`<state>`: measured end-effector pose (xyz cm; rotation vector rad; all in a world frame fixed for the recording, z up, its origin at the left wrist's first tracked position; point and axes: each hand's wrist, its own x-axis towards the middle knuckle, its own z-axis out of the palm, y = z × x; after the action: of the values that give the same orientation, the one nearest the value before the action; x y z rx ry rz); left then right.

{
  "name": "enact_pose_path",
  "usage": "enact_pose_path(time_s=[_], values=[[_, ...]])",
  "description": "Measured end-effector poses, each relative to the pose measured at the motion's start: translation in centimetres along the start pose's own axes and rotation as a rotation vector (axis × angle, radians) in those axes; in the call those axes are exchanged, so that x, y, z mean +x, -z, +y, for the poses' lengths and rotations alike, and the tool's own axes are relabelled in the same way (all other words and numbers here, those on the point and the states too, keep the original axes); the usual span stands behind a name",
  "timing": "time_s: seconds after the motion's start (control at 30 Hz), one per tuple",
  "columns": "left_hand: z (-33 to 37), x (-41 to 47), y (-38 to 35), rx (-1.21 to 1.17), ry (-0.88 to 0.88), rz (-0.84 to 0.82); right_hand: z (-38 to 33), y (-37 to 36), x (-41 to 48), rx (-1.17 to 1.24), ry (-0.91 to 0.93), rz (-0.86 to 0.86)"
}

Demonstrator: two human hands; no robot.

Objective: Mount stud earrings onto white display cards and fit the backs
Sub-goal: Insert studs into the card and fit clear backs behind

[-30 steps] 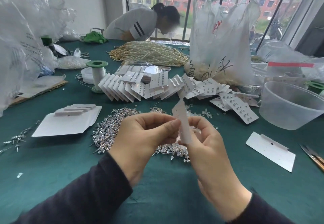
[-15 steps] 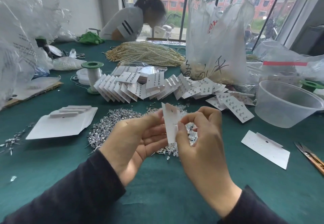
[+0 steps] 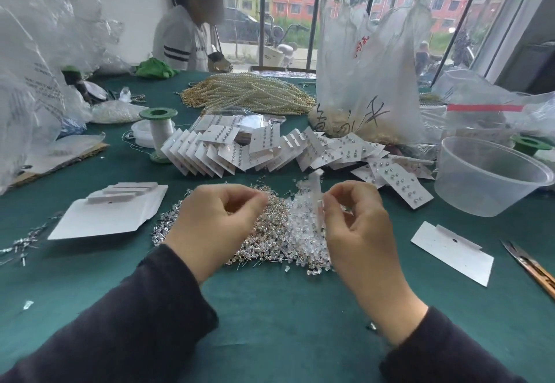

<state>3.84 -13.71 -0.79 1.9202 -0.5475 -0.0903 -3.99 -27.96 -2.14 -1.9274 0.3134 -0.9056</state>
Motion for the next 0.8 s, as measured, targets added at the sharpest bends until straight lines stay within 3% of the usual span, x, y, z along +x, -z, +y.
enact_pose_path(time_s=[0.07, 0.13, 0.3, 0.57, 0.8], values=[[-0.8, 0.2, -0.1, 0.52, -0.161, -0.019, 0.1, 0.5, 0.6, 0.163, -0.163, 0.013], [-1.3, 0.4, -0.4, 0.64, -0.142, -0.122, 0.1, 0.8, 0.9, 0.336, -0.299, 0.008], [-1.5, 0.7, -0.4, 0.619, -0.18, -0.019, -0.3, 1.0, 0.9, 0.733, -0.514, -0.086], [-1.1, 1.0, -0.1, 0.409, -0.171, 0.092, -0.8, 1.2, 1.0, 0.98, -0.658, -0.217], [-0.2, 0.6, -0.3, -0.076, -0.054, -0.034, -0.9, 0.9, 0.7, 1.068, -0.722, -0.37]])
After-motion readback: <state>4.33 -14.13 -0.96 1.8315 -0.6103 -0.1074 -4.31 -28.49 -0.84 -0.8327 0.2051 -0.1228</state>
